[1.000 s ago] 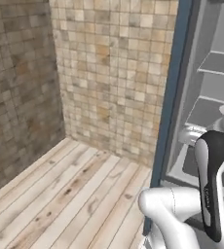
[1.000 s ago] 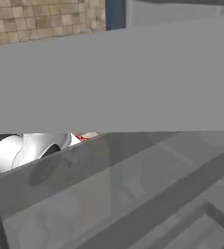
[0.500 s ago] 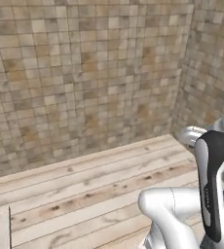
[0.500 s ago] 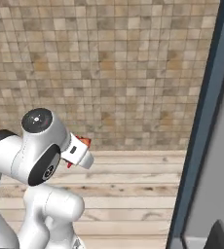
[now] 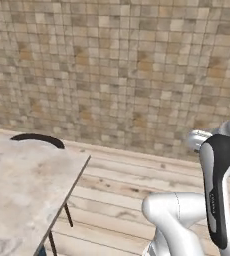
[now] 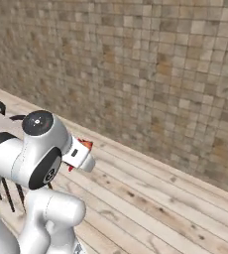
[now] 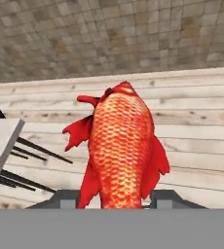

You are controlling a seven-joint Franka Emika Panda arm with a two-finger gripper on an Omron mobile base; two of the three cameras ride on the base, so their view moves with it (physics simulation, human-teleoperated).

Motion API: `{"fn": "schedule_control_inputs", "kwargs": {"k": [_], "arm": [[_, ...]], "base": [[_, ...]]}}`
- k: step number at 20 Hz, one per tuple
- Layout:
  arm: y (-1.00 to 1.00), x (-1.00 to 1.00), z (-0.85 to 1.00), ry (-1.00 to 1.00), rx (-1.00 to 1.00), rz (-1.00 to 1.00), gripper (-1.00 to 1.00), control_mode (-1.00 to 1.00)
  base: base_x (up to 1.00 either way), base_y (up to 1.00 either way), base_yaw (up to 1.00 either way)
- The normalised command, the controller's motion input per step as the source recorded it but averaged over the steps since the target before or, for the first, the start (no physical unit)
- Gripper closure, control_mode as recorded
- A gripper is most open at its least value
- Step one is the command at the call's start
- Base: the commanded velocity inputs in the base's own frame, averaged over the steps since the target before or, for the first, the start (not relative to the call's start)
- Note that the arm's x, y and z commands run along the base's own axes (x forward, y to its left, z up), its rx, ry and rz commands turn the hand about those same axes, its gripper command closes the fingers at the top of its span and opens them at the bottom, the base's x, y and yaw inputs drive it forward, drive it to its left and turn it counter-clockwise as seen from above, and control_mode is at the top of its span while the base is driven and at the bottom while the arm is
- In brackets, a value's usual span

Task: Take the fish out of the fridge, briefly rinse it in the sink, and place it on the tray next to the sink.

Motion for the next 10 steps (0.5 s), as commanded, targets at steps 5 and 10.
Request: {"fn": "schedule_control_inputs", "kwargs": {"k": [5, 10], "arm": [[0.00, 0.00, 0.00, 0.00, 0.00, 0.00, 1.00, 1.00], [0.00, 0.00, 0.00, 0.00, 0.00, 0.00, 1.00, 1.00]], "base": [[0.00, 0.00, 0.99], [0.04, 0.02, 0.90]]}}
